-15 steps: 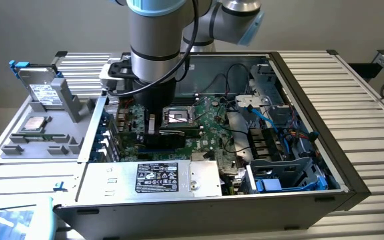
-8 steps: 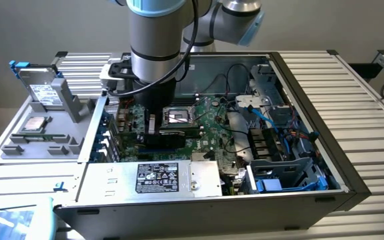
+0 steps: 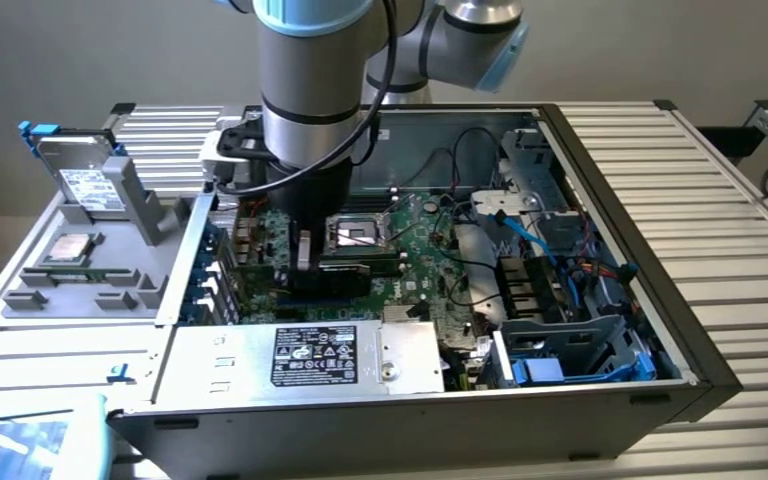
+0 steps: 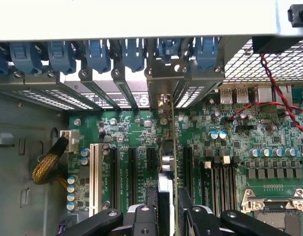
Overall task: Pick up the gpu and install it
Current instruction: 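Insert the gpu into the slot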
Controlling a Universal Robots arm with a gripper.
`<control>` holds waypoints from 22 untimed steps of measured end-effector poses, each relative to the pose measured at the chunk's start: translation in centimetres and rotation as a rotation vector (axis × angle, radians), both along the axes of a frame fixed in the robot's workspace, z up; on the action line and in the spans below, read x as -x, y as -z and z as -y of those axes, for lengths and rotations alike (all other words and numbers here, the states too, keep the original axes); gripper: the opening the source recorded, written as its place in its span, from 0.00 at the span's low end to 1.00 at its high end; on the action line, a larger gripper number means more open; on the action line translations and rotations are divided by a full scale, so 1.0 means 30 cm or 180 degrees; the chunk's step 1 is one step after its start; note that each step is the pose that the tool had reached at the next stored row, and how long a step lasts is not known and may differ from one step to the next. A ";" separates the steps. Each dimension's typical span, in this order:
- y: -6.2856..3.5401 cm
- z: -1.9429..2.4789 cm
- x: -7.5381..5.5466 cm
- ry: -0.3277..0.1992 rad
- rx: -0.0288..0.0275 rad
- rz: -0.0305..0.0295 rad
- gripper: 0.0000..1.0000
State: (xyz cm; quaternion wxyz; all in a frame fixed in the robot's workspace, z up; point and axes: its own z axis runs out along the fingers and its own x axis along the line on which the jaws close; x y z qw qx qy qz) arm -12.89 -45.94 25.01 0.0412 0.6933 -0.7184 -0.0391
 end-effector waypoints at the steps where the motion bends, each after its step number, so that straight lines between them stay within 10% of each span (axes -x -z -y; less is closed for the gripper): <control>1: 0.004 0.000 0.000 0.0000 0.0000 -0.0001 0.27; 22: 0.006 0.000 0.000 0.0001 -0.0001 0.0000 0.27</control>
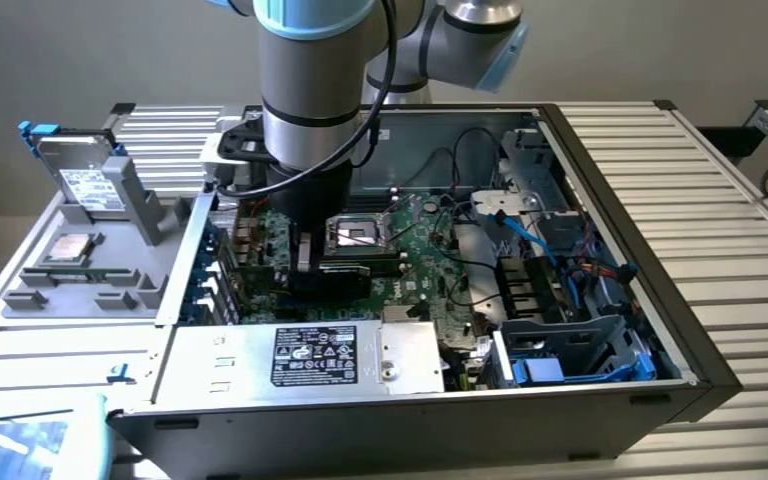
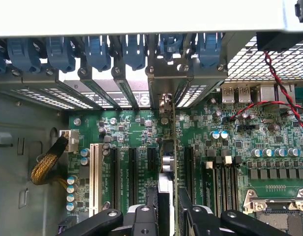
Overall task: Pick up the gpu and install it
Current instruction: 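Insert the gpu into the slot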
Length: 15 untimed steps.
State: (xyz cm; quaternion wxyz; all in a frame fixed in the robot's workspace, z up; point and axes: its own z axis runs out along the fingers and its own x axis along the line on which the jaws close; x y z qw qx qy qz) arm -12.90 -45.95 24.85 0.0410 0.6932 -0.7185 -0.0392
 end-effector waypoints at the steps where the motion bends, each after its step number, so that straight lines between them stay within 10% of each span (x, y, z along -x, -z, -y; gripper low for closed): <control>1: 0.000 0.000 0.000 0.0000 0.0000 0.0000 0.27; 15: 0.000 0.000 0.000 0.0000 0.0000 0.0000 0.27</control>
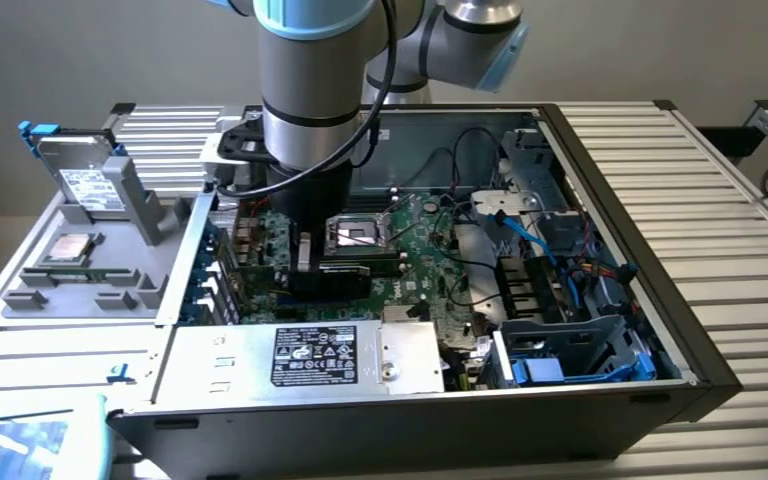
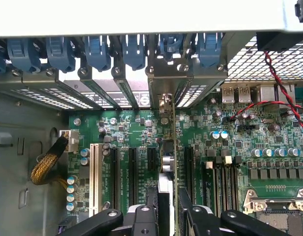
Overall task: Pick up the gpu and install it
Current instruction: 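Insert the gpu into the slot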
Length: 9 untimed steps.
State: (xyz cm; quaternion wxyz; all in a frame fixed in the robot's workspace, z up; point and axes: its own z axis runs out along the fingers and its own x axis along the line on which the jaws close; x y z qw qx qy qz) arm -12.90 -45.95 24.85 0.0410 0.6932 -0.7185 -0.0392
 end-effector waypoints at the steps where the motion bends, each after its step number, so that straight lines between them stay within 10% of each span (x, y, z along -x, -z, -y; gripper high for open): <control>1: 0.000 0.000 0.000 0.0000 0.0000 0.0000 0.27; 9: 0.000 0.000 0.000 0.0000 0.0000 0.0000 0.27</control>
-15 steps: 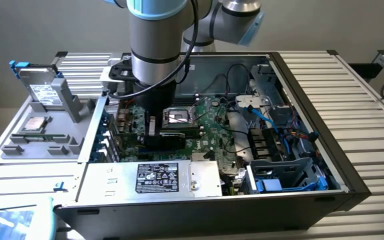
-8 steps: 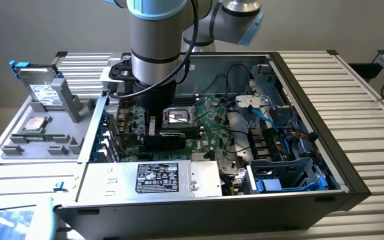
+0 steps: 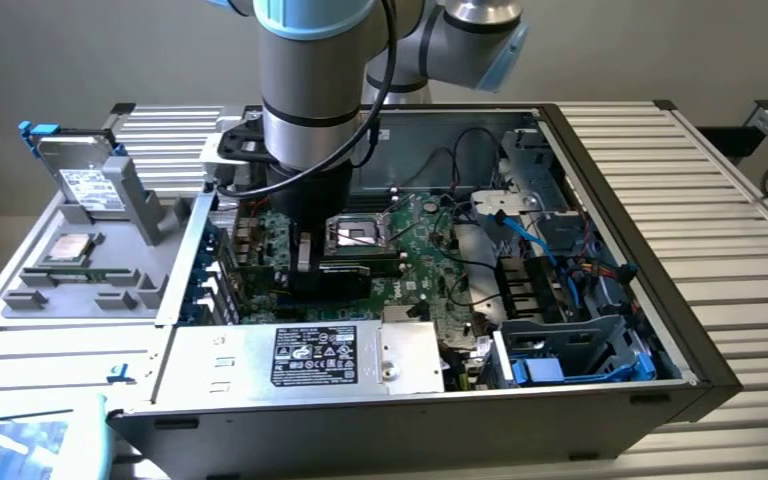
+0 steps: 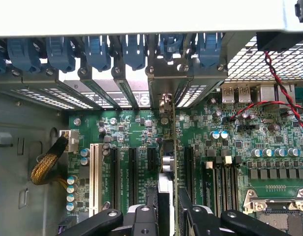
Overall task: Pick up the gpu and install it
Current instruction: 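Insert the gpu into the slot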
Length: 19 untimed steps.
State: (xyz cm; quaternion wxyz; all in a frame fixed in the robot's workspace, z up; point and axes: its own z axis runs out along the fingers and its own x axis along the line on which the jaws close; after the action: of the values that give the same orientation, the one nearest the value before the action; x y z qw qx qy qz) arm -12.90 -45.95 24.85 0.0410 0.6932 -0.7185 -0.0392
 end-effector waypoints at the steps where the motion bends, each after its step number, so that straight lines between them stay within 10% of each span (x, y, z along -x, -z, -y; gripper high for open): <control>1: 0.000 0.000 0.000 0.0000 0.0000 0.0000 0.27; 19: 0.000 -0.003 0.000 0.0000 0.0007 -0.0001 0.27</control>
State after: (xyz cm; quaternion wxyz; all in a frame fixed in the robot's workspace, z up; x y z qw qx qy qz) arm -12.90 -45.86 24.85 0.0419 0.6931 -0.7186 -0.0385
